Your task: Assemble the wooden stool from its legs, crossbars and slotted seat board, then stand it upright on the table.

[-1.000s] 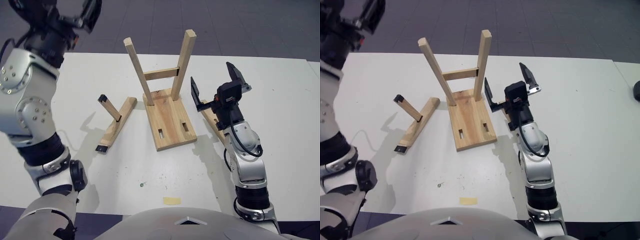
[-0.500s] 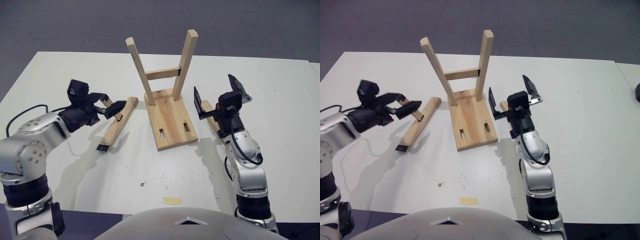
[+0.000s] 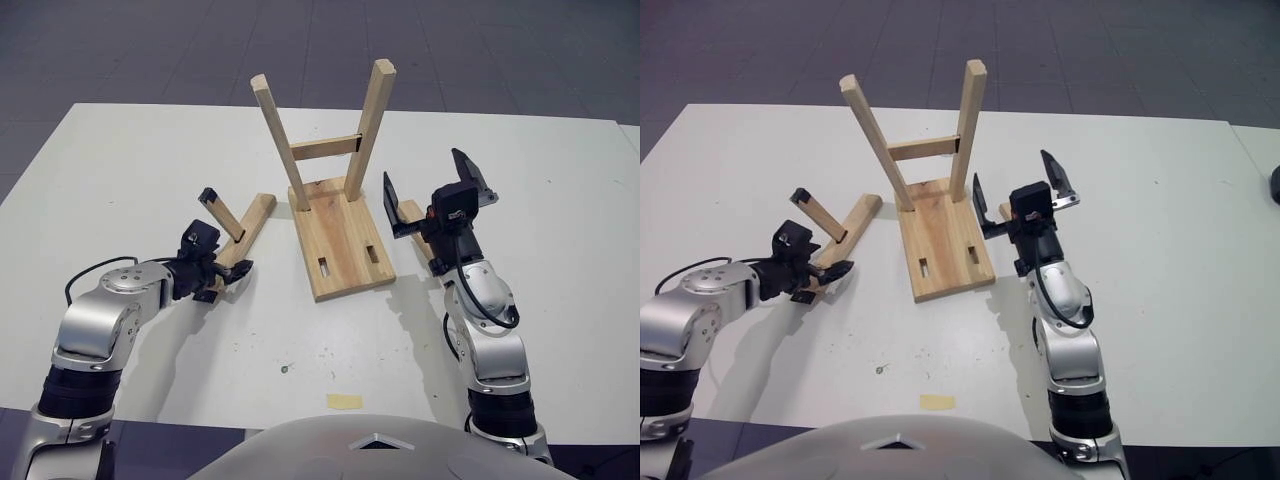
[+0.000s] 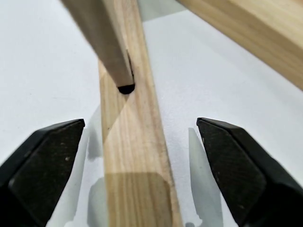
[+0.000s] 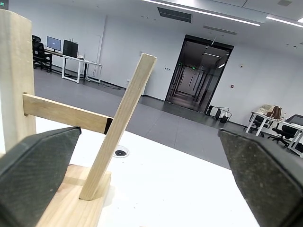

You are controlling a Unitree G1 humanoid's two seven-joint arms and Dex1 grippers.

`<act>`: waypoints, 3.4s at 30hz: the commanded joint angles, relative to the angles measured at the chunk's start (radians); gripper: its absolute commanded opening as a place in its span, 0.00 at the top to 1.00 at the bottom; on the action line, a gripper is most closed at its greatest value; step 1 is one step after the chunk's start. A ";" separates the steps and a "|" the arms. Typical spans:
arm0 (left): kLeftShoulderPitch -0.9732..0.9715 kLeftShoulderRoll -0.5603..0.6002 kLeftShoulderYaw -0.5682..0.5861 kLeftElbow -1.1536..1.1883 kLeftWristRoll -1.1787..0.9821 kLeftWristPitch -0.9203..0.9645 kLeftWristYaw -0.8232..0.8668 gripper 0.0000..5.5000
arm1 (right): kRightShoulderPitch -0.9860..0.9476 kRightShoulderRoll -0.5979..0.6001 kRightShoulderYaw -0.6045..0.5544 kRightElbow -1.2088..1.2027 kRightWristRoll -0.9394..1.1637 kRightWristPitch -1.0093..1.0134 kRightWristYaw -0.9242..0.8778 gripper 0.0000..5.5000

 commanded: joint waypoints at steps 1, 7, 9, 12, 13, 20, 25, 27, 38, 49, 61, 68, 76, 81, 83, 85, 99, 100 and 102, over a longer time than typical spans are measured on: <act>0.002 0.028 -0.034 0.021 0.042 -0.016 -0.030 0.36 | 0.002 0.009 0.006 0.002 -0.005 0.001 -0.008 0.02; 0.023 0.047 -0.057 0.010 0.056 -0.027 -0.083 0.54 | 0.000 0.011 0.005 0.009 -0.010 -0.003 -0.009 0.02; 0.023 0.051 -0.067 0.016 0.064 -0.033 -0.093 0.60 | -0.002 0.012 0.004 0.009 -0.011 -0.001 -0.011 0.02; 0.018 0.057 -0.074 0.021 0.078 -0.044 -0.103 0.63 | -0.005 0.012 0.004 0.012 -0.014 -0.003 -0.011 0.02; 0.016 0.055 -0.072 0.023 0.081 -0.046 -0.104 0.63 | -0.007 0.012 0.005 0.014 -0.015 -0.005 -0.011 0.02; -0.090 -0.045 0.102 0.088 0.091 -0.124 0.034 0.63 | -0.028 0.009 -0.026 0.019 0.004 -0.002 -0.005 0.02; -0.332 -0.153 0.237 0.151 0.126 -0.273 0.240 0.63 | -0.142 0.020 -0.162 -0.015 0.203 0.050 0.033 0.02; -0.381 -0.169 0.235 0.123 0.121 -0.314 0.238 0.63 | -0.211 0.038 -0.223 -0.047 0.357 0.099 0.046 0.02; -0.575 -0.111 0.063 -0.047 0.144 -0.622 -0.033 0.63 | -0.457 0.052 -0.404 -0.098 1.230 0.372 -0.080 0.02; -0.460 -0.129 -0.069 -0.135 0.108 -0.624 -0.201 0.63 | -0.468 0.046 -0.279 -0.093 1.273 0.380 -0.055 0.02; -0.395 -0.114 -0.112 -0.158 0.159 -0.676 -0.249 0.63 | -0.463 0.114 -0.265 -0.063 1.413 0.357 -0.153 0.30; -0.387 -0.119 -0.122 -0.161 0.184 -0.691 -0.256 0.63 | -0.422 0.109 -0.242 -0.094 1.397 0.341 -0.172 0.51; -0.383 -0.121 -0.118 -0.152 0.181 -0.700 -0.267 0.63 | -0.398 0.092 -0.230 -0.100 1.383 0.326 -0.161 0.75; -0.386 -0.118 -0.120 -0.134 0.190 -0.722 -0.286 0.63 | -0.368 0.072 -0.223 -0.108 1.364 0.326 -0.142 0.81; -0.383 -0.114 -0.119 -0.131 0.190 -0.721 -0.295 0.63 | -0.359 0.065 -0.221 -0.111 1.347 0.320 -0.135 0.81; -0.371 -0.103 -0.119 -0.141 0.190 -0.712 -0.307 0.63 | -0.357 0.078 -0.233 -0.107 1.331 0.292 -0.145 0.81; -0.173 -0.003 0.105 -0.171 0.118 -0.545 -0.260 0.25 | -0.018 0.001 -0.402 -0.257 1.403 0.249 -0.265 0.82; -0.177 -0.020 0.120 -0.155 0.124 -0.538 -0.226 0.21 | 0.024 -0.001 -0.399 -0.265 1.396 0.251 -0.265 0.82; -0.188 -0.047 0.124 -0.125 0.150 -0.537 -0.164 0.15 | 0.096 -0.007 -0.394 -0.274 1.372 0.249 -0.255 0.82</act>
